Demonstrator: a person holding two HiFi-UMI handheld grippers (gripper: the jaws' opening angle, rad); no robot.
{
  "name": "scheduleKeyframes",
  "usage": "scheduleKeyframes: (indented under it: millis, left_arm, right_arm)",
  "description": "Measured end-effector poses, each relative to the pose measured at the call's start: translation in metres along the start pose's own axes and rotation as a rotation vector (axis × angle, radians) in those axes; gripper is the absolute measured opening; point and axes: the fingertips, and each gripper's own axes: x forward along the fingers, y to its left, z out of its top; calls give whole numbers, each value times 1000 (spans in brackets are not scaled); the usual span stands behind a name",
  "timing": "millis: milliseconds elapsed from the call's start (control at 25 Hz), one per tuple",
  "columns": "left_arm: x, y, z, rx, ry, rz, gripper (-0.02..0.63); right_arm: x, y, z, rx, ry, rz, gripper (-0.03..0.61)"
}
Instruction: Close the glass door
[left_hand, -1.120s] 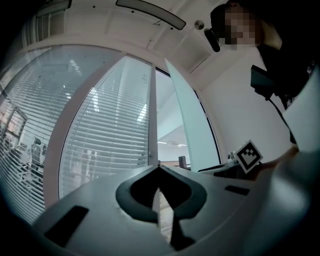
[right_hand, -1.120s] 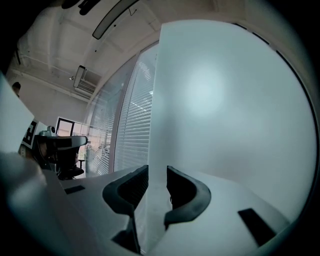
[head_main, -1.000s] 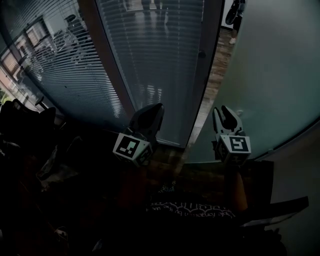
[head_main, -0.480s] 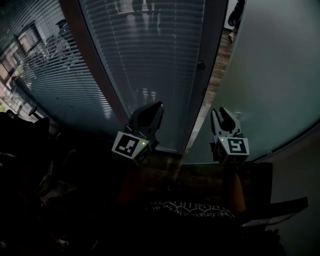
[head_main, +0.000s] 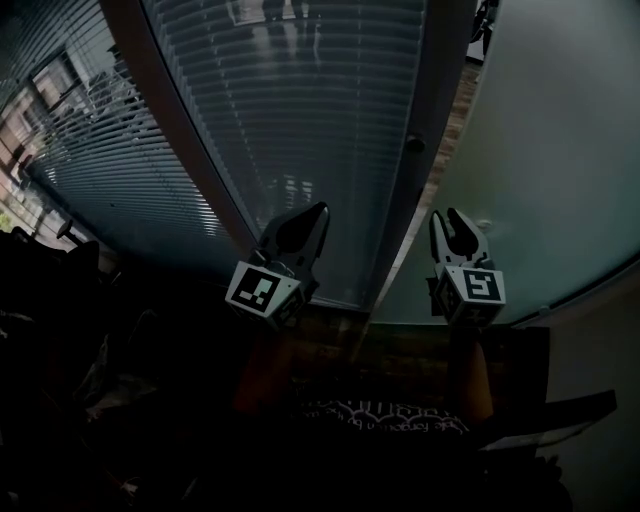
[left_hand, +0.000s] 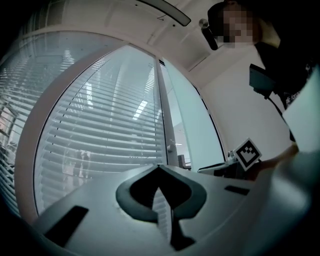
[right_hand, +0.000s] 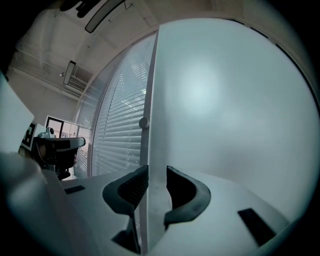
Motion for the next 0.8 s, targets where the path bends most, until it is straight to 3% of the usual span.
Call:
scheduleKeyframes:
  millis: [800]
  left_arm:
    - [12, 31, -6, 8, 22, 25, 2]
  right_arm:
    - [40, -22, 5, 21, -4, -30, 98]
